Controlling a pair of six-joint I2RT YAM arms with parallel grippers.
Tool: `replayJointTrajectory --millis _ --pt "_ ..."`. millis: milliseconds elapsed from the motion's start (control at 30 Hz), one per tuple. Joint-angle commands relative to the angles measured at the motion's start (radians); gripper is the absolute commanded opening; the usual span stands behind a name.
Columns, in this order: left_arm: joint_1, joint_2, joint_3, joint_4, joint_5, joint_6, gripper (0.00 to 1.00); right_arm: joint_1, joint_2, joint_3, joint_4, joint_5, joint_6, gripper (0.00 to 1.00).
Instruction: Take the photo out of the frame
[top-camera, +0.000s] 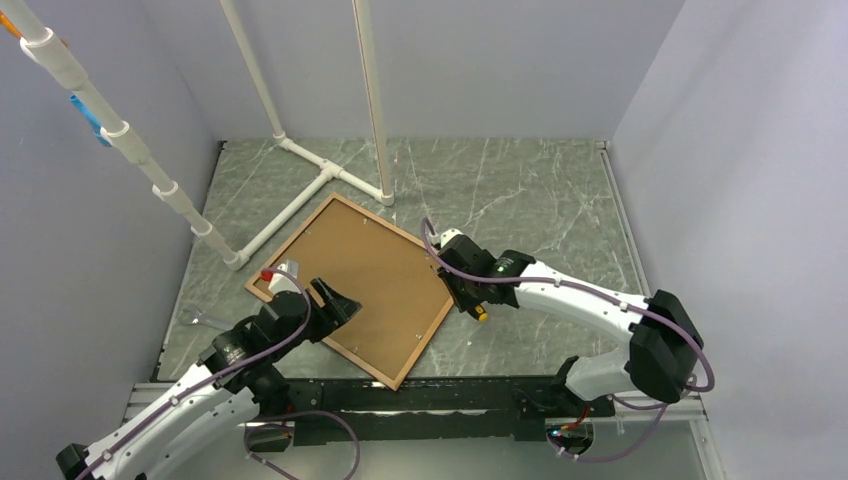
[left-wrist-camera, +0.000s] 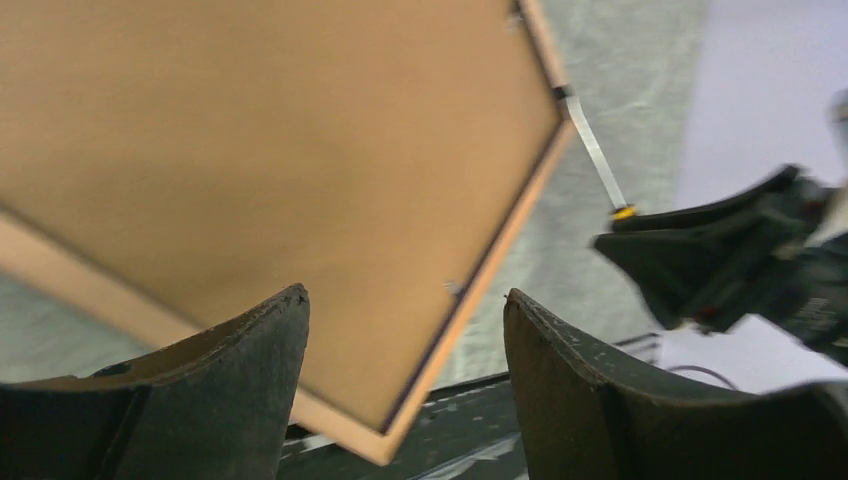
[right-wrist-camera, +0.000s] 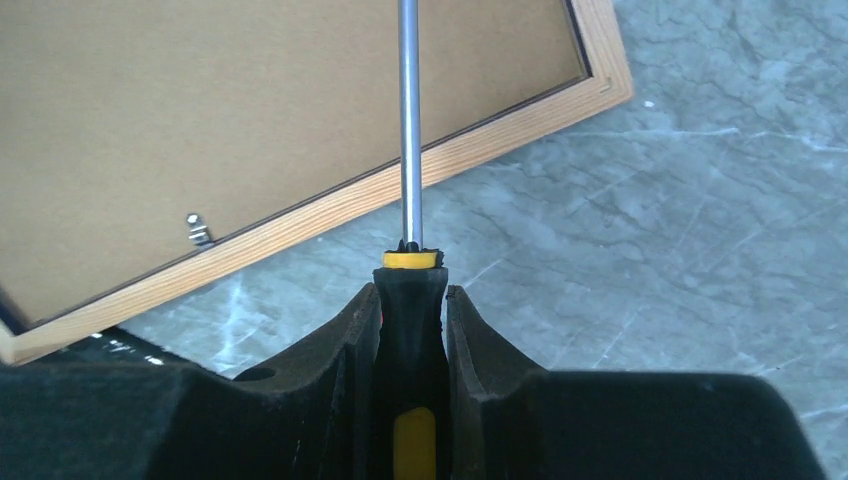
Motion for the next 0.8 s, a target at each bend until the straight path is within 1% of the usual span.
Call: replayJointTrajectory --millis 0,133,267,433,567,767 --pt "0.003 0.033 0.052 -0.233 -0.085 -0.024 0.73 -0.027 0.04 0.061 -0.03 0.068 -0.039 0.0" --pt "0.003 0.063 0.041 -0.24 -0.075 -0.077 0.68 -0.046 0.062 0.062 -0.004 0.016 -0.055 0.0" --pt "0.004 0.096 0.028 -0.278 -0.086 -0.158 0.63 -0.074 0.086 0.059 0.019 0.0 -0.061 0.0" --pt "0.004 0.114 0.032 -0.314 -0.092 -0.182 0.63 -0.104 0.113 0.059 0.036 -0.013 -0.06 0.0" --pt "0.003 0.116 0.061 -0.416 -0.127 -0.234 0.62 -0.113 0.129 0.061 0.047 0.0 -0.055 0.0" --pt "0.004 0.077 0.064 -0.461 -0.135 -0.25 0.64 -0.118 0.147 0.064 0.085 -0.034 -0.059 0.0"
